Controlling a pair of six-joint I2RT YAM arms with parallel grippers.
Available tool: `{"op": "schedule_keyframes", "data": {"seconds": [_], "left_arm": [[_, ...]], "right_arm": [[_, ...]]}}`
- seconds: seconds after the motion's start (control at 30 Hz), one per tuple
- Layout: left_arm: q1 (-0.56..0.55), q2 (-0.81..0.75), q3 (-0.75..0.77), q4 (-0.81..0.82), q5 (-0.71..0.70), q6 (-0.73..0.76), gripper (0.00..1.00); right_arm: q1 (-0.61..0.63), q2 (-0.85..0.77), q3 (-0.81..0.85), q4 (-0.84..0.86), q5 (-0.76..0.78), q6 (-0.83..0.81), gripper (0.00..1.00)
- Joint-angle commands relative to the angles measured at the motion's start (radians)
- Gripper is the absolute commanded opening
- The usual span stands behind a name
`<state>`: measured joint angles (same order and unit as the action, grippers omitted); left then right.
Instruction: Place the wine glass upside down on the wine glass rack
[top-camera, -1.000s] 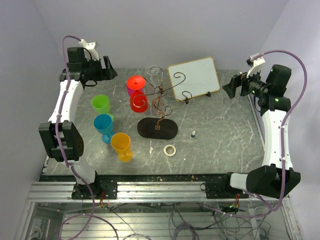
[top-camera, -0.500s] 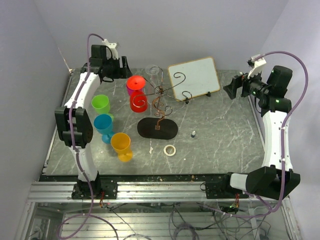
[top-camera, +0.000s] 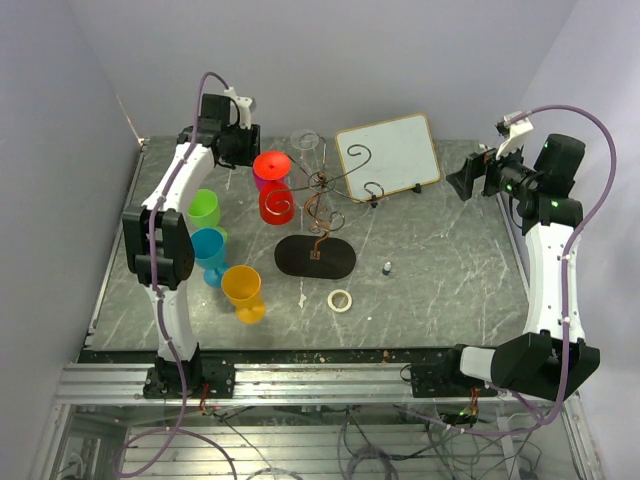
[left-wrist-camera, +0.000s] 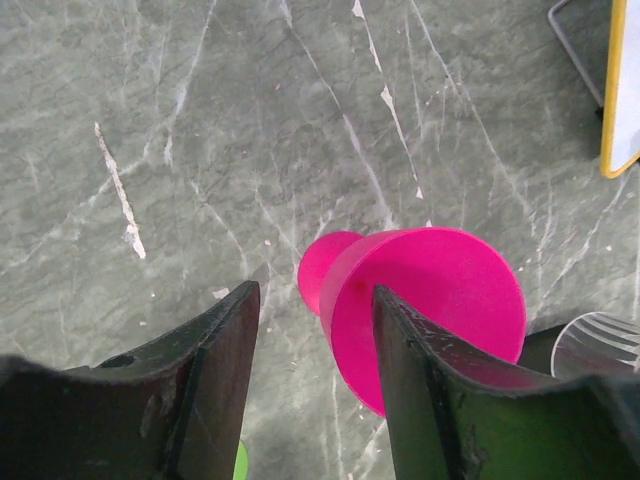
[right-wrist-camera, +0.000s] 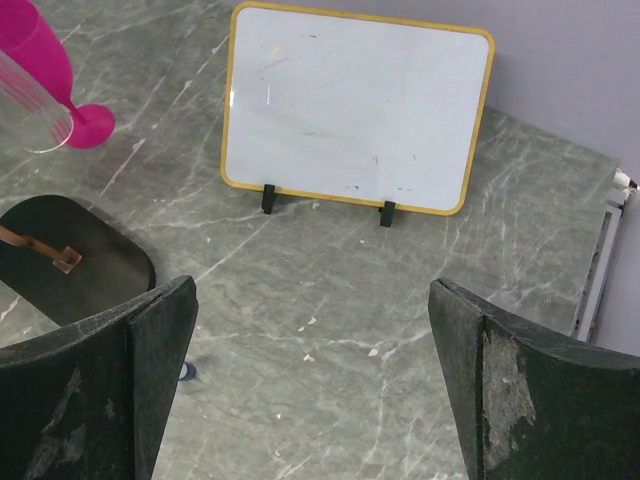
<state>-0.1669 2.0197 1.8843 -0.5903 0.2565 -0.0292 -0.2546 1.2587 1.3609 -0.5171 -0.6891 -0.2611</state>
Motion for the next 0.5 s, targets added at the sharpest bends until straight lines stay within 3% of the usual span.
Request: {"op": "schedule_keyframes", "data": {"seconds": [0.0,0.47], "left_arm": [[-0.034,0.010,0.023,-0.016,-0.080,0.067,0.57],[-0.047,0.053,0.072,-0.069,-0.095,0.106,0.36]], "right_arm": [[-0.012,-0.017,-0.012,0.030,-0.021,0.013,1.00],[-0.018,-0.017,-0.018,0.030,-0.029,0.010,1.00]]}}
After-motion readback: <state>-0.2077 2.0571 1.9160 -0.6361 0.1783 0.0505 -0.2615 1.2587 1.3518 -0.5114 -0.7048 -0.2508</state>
